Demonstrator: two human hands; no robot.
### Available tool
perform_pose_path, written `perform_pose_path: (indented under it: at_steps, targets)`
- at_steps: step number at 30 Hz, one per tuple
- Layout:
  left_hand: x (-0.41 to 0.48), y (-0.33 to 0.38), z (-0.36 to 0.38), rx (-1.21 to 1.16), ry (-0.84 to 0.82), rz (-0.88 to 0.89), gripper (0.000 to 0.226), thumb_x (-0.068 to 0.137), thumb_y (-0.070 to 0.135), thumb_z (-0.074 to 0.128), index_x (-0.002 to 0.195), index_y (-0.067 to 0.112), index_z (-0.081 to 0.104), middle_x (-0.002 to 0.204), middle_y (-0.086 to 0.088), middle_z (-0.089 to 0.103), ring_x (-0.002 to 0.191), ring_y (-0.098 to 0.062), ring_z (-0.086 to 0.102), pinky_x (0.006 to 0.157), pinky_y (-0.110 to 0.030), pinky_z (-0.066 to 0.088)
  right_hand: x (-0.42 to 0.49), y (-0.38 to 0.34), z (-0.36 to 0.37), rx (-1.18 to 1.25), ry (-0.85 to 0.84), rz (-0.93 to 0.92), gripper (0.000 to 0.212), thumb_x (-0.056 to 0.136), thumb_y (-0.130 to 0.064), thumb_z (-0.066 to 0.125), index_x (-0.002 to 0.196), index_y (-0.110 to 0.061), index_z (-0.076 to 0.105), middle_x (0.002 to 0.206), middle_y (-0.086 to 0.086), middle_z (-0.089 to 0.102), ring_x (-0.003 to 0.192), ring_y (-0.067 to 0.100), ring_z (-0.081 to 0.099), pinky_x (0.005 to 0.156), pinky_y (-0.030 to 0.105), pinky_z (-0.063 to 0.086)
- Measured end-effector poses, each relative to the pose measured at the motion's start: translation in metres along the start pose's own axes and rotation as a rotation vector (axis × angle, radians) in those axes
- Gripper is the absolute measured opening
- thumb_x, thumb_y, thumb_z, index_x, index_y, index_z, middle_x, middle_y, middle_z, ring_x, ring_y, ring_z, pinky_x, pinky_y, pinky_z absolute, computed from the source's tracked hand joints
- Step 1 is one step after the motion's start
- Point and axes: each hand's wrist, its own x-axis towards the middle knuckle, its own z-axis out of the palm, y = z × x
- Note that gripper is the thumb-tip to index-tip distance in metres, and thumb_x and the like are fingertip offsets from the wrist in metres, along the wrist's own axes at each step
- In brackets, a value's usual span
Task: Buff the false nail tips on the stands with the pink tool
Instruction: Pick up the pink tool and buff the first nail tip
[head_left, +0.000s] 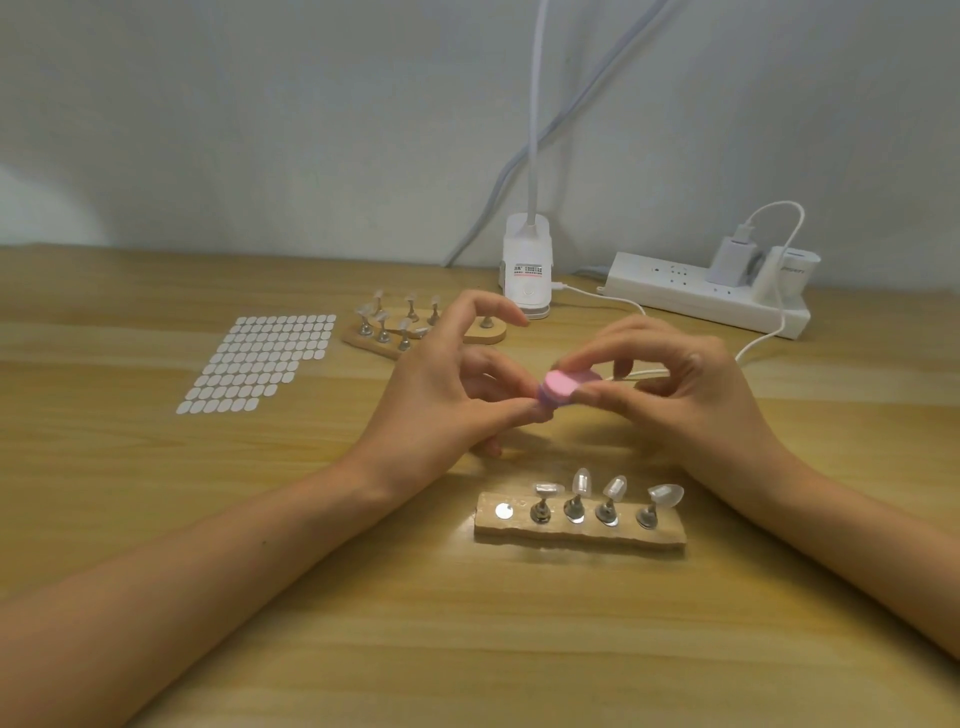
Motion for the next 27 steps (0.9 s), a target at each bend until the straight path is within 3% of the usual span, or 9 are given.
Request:
perform_pose_path:
  at_steps: [5,8,12,15,19,22,25,27]
  targets:
    - [-0.0001,0.0000,0.0002,0.005,0.008,0.023,0.056,0.076,0.011,0.087,0.117,0.022,0.051,0.079,-0.004,0.076,0.074,-0.030,0.072,0.047,-0.028,0.052,-0.0009,-0.0002,0.0003,0.000,-0.040,-0.029,0.026,0.073,-0.040,0.075,0.095,-0.026,0.078,0.095,-0.012,0.069,0.088,0.017,0.061,0.058,0.038,0.050]
    - [0.0007,-0.0018,-0.0002,0.020,0.020,0.035,0.054,0.076,0.007,0.086,0.115,0.022,0.052,0.078,-0.005,0.075,0.076,-0.026,0.074,0.052,-0.037,0.057,0.0005,0.0012,-0.0014,0.002,0.031,0.012,0.023,0.073,-0.040,0.075,0.092,-0.029,0.078,0.093,-0.013,0.070,0.083,0.009,0.056,0.061,0.040,0.048]
    - [0.0007,-0.0031,0.0000,0.006,0.010,0.044,0.052,0.075,0.006,0.087,0.112,0.020,0.053,0.072,-0.004,0.074,0.072,-0.019,0.074,0.054,-0.016,0.049,-0.0018,0.0005,0.0005,-0.024,-0.047,-0.049,0.023,0.073,-0.039,0.076,0.094,-0.029,0.079,0.094,-0.011,0.069,0.081,0.018,0.056,0.057,0.036,0.044]
    - [0.0003,-0.0040,0.0004,0.009,0.004,0.039,0.050,0.076,0.004,0.086,0.109,0.023,0.053,0.074,-0.005,0.075,0.076,-0.021,0.075,0.056,-0.015,0.049,0.0001,0.0015,-0.0023,-0.001,0.035,0.019,0.022,0.073,-0.039,0.076,0.093,-0.029,0.078,0.092,-0.014,0.070,0.080,0.010,0.054,0.062,0.046,0.046]
    - [-0.0002,-0.0035,0.0007,0.002,-0.010,0.042,0.050,0.075,0.006,0.087,0.108,0.022,0.054,0.070,-0.002,0.072,0.070,-0.017,0.074,0.053,-0.015,0.048,-0.0021,0.0004,0.0003,-0.008,-0.054,-0.052,0.024,0.073,-0.041,0.076,0.094,-0.029,0.079,0.094,-0.006,0.070,0.083,0.025,0.057,0.055,0.041,0.045]
    - [0.0002,-0.0028,0.0003,-0.007,-0.013,0.030,0.049,0.075,0.005,0.086,0.108,0.022,0.054,0.073,-0.005,0.073,0.071,-0.020,0.074,0.052,-0.018,0.049,0.0001,0.0016,-0.0025,0.006,0.022,0.021,0.023,0.071,-0.040,0.076,0.091,-0.030,0.079,0.093,-0.007,0.071,0.083,0.021,0.055,0.061,0.045,0.046]
    - [-0.0004,-0.0014,0.0005,-0.005,-0.016,0.028,0.049,0.073,0.013,0.088,0.108,0.021,0.054,0.071,-0.005,0.071,0.066,-0.022,0.071,0.048,-0.026,0.051,-0.0024,0.0007,-0.0003,-0.009,-0.058,-0.051,0.024,0.073,-0.040,0.076,0.094,-0.028,0.079,0.094,-0.005,0.070,0.083,0.025,0.057,0.054,0.041,0.044]
    - [-0.0009,-0.0016,0.0003,-0.007,-0.010,0.016,0.049,0.073,0.011,0.088,0.107,0.022,0.054,0.073,-0.007,0.072,0.069,-0.028,0.073,0.050,-0.031,0.054,-0.0013,0.0001,-0.0002,0.003,-0.007,-0.011,0.025,0.072,-0.043,0.075,0.092,-0.029,0.079,0.093,-0.007,0.071,0.083,0.023,0.055,0.059,0.043,0.045]
